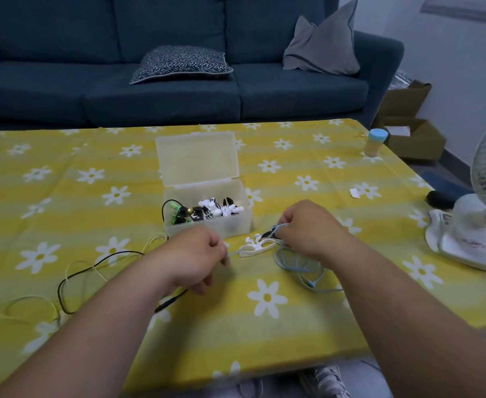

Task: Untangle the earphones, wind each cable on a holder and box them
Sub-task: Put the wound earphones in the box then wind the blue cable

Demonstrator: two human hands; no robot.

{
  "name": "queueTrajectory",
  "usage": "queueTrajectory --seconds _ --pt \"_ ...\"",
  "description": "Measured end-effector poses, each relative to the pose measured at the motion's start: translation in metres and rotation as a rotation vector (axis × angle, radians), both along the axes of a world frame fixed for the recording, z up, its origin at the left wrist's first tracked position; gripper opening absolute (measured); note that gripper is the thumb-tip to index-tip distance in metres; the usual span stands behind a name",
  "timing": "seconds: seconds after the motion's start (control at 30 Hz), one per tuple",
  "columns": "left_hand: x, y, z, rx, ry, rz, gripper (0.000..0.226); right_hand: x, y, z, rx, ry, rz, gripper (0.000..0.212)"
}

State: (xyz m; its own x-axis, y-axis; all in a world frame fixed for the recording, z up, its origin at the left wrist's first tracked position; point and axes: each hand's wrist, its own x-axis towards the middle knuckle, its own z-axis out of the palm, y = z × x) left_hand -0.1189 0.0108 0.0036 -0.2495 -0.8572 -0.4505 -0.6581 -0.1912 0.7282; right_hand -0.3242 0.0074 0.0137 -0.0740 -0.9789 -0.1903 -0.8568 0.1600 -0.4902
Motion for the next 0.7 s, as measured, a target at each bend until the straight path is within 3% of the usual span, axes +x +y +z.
queueTrajectory --seconds 0.13,0.23,0.37,0.53,0.7 --pt "-0.012 0.009 -0.012 0.096 0.002 -0.132 0.025 0.02 -0.007 -0.024 0.027 0.104 0.054 0.022" --pt "-0.016 0.009 -0.015 -0.021 -0.106 -0.196 0.024 0.027 -0.012 -0.04 0.055 0.179 0.05 0.031" --pt "-0.011 0.009 -0.015 -0.069 -0.171 -0.28 0.025 0.029 -0.011 -0.054 0.162 0.303 0.149 0.027" --pt "-0.002 0.009 -0.013 -0.04 -0.146 -0.178 0.025 0.037 -0.008 -0.056 0.116 0.377 0.154 0.031" --pt "0.009 0.013 -0.012 -0.024 -0.109 -0.097 0.027 0.044 0.0 -0.04 0.082 0.266 0.162 0.018"
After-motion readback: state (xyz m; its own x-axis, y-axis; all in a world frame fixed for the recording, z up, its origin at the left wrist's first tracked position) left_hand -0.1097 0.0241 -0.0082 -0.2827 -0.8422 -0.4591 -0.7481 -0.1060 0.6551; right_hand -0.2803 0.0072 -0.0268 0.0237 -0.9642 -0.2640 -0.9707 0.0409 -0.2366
